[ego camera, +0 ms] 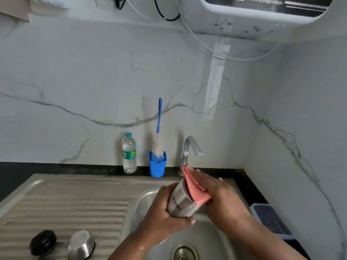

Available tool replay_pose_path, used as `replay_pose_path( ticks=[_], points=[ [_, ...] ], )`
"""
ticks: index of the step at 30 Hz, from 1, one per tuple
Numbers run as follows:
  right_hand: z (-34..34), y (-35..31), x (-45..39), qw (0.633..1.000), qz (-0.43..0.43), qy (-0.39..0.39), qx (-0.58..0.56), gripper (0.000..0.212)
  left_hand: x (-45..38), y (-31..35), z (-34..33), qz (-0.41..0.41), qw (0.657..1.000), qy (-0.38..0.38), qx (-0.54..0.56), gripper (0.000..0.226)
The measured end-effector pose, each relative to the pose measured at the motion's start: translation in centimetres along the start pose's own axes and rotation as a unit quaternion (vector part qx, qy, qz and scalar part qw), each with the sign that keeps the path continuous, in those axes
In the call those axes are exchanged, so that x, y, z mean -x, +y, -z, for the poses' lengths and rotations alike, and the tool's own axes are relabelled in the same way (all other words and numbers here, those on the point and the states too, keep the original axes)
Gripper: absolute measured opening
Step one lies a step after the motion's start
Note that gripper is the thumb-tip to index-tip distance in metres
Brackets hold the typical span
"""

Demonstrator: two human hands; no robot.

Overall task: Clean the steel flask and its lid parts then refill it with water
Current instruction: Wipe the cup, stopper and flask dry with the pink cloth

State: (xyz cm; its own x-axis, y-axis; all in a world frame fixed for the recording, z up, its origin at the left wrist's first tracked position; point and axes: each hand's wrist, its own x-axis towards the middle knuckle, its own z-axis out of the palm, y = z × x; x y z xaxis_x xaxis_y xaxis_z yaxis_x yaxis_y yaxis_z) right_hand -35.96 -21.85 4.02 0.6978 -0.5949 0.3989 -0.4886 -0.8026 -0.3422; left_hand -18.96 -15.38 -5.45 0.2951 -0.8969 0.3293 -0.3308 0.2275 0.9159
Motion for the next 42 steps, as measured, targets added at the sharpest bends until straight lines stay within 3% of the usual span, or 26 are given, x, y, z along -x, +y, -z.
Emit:
replay_pose_path(
  ticks=[4,8,17,24,26,29,33,36,38,42],
  points=[
    [-0.1,-3.5,0.0,0.998,0.025,0.005,0.055,0.08,-0.8,0.4,0.4,0.023,0.998,-0.001,0.055,0.075],
    [-1.9,-3.8,2.7,0.993,0.063,-0.002,0.099,0.1,-1.1,0.2,1.6,0.011,0.999,0.022,0.046,0.079],
    [-1.0,-3.6,0.8,0.999,-0.009,0.019,-0.049,0.084,0.2,-0.1,3.0,0.01,0.999,0.006,0.031,0.068],
    [-1.2,-7.1,-0.2,0.999,0.016,-0.022,-0.025,0.082,-0.4,0.6,5.4,-0.013,0.999,0.033,0.036,0.073],
    [-1.5,-6.7,0.4,0.999,0.03,-0.038,-0.02,0.082,-0.5,0.3,6.7,-0.008,0.998,0.063,0.019,0.078],
    [-1.6,-6.0,0.7,0.997,0.067,-0.049,0.008,0.075,0.1,1.4,9.4,0.032,0.983,0.157,0.09,0.074],
    [-3.6,-3.4,-0.9,0.975,-0.093,-0.191,-0.058,0.08,1.3,2.9,14.9,0.035,0.96,0.253,0.117,0.067],
    [-5.8,-3.5,-2.8,0.96,-0.137,-0.175,-0.17,0.049,3.4,3.9,19.2,0.028,0.949,0.301,0.083,0.059],
    [-7.3,-5.2,-4.0,0.959,-0.116,-0.161,-0.201,0.03,5.4,4.1,21.7,0.025,0.939,0.337,0.066,0.06],
    [-10.2,-10.4,-6.9,0.951,-0.059,-0.161,-0.259,0.042,9.4,3.9,25.9,0.034,0.91,0.41,0.042,0.059]
  ],
)
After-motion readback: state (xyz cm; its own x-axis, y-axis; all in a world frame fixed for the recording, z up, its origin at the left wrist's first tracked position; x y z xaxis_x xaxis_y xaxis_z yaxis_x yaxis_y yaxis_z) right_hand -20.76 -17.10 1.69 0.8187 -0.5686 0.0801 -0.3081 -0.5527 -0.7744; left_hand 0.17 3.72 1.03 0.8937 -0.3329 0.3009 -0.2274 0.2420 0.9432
